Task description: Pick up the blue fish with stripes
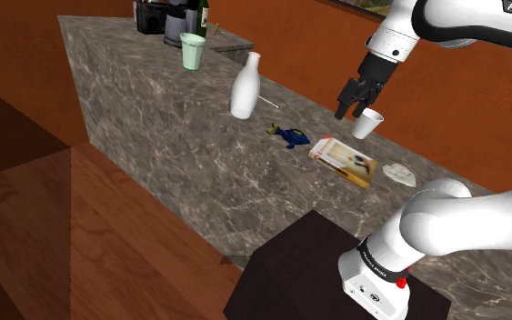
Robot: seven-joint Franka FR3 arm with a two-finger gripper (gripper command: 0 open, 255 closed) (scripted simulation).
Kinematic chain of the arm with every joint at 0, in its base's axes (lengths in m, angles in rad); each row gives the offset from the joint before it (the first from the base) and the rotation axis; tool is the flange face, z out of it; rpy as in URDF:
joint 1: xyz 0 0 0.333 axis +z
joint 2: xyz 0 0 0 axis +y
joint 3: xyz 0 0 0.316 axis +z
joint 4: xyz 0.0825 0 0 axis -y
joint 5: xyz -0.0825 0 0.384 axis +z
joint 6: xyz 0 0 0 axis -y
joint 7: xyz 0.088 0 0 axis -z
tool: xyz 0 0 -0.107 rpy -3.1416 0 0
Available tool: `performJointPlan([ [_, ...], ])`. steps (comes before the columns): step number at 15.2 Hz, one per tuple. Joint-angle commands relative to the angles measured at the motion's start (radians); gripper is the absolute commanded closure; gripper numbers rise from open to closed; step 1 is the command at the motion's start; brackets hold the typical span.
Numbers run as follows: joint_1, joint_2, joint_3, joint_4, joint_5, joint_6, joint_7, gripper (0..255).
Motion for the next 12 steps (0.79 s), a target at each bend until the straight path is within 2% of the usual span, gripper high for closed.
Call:
performJointPlan([
  [1,0.000,0.000,0.000,0.000,0.000,0.000,0.000,0],
  [12,-0.053,0.383,-0.056,0.046,0.034,0.324,0.074,0],
])
